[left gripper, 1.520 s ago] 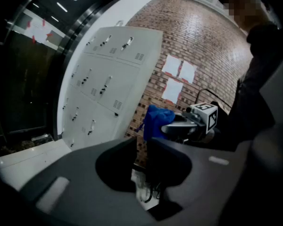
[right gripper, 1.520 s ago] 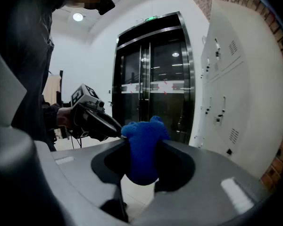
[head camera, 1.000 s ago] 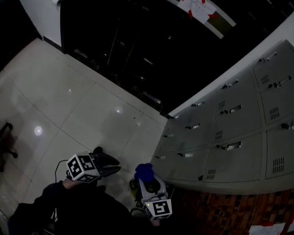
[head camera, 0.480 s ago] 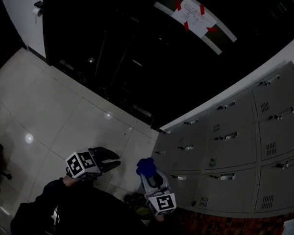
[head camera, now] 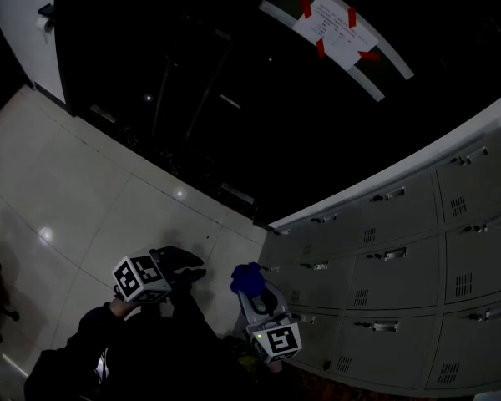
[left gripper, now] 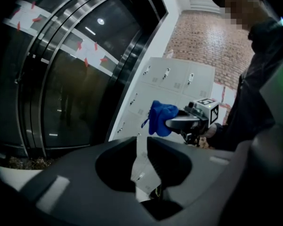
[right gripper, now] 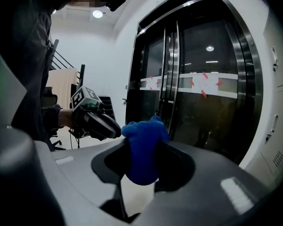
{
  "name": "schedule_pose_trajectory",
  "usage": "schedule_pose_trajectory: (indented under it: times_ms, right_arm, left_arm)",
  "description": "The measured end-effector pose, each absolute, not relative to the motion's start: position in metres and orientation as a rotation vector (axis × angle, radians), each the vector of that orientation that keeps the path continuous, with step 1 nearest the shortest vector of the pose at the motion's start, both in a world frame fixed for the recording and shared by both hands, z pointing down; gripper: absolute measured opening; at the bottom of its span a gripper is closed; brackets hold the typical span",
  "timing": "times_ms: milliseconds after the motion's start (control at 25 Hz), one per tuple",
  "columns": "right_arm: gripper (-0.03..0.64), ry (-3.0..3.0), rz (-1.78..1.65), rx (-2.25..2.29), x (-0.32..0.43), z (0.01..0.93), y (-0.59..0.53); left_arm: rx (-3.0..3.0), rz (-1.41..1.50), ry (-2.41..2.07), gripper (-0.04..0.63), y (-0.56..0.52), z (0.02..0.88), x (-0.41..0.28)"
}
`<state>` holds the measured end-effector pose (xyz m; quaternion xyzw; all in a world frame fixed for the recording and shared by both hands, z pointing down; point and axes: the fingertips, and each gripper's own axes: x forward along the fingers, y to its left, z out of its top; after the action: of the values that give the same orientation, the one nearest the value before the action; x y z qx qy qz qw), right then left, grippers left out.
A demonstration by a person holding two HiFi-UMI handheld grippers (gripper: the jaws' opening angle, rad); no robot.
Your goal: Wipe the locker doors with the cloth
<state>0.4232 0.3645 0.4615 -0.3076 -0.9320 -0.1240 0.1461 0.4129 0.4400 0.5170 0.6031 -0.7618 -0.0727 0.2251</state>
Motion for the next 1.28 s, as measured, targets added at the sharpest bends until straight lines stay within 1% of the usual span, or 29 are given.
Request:
schedule_pose_trajectory:
  times_ms: [200, 360, 600, 720, 880, 1280]
  right_arm:
    - [0.126, -2.680, -0.335, -0.893, 0.363, 0.477, 0.340]
    - [0.126, -2.707, -0.304, -0.907, 0.294, 0.477, 0.313]
    - [0.126, -2.745, -0.304, -0.887, 0.194, 0.459, 0.252]
    - [0.126, -2.756, -0.281, -0.849, 0.154, 0.460, 0.221]
    - [0.126, -2.753, -0.278, -0.802, 0.121, 0.465, 0.194]
    - [0.126, -2.806, -0.250, -0.593, 0.067, 0.445, 0.165]
  left_arm:
    - [1.640, -0.192, -2.093, 0.046, 0.419, 0.529, 0.355]
    - [1.634, -0.154, -2.086, 0.046, 0.390, 0.529, 0.291]
    - [1.667, -0.096, -2.068, 0.046, 0.328, 0.509, 0.188]
    - [1.691, -0.084, -2.057, 0.046, 0.297, 0.501, 0.149]
    - [1.721, -0.092, -2.028, 0.046, 0.274, 0.495, 0.121]
    - [1.839, -0.016, -1.911, 0.046, 0.265, 0.490, 0.067]
